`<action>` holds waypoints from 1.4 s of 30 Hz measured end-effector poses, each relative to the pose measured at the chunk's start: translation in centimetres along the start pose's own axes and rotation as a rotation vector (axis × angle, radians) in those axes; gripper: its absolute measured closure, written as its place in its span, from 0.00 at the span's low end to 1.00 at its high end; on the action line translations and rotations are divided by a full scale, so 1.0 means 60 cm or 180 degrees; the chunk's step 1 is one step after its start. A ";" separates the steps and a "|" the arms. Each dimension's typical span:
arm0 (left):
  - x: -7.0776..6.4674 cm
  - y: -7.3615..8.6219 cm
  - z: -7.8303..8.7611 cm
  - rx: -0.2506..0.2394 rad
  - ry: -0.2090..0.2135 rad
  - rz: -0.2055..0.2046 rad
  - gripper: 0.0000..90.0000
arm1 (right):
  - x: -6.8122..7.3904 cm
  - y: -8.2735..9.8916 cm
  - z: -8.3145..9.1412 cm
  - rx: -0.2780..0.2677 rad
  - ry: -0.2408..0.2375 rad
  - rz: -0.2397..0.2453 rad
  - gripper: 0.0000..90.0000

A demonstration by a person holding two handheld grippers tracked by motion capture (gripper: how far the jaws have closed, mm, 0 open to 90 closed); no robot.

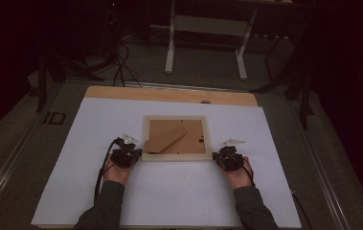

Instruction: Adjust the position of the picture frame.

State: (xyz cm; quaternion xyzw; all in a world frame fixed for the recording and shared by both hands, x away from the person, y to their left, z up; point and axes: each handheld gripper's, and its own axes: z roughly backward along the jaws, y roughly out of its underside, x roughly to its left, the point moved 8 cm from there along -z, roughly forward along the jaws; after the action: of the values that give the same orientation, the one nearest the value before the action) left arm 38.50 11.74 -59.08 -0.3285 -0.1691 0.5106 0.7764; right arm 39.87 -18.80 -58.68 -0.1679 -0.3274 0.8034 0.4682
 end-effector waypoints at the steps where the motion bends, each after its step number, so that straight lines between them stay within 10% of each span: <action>1: -0.001 0.000 0.000 -0.0004 -0.0009 0.0007 1.00 | 0.000 0.001 0.001 0.0001 0.0000 -0.0010 1.00; 42: -0.022 0.021 0.016 -0.0077 -0.0007 -0.0058 1.00 | 0.005 0.023 0.017 -0.0174 -0.0127 -0.0251 1.00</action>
State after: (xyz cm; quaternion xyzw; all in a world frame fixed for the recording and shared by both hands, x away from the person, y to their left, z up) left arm 36.54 11.21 -59.15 -0.3358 -0.1790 0.5018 0.7768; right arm 38.26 -19.42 -58.85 -0.1515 -0.3649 0.7782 0.4881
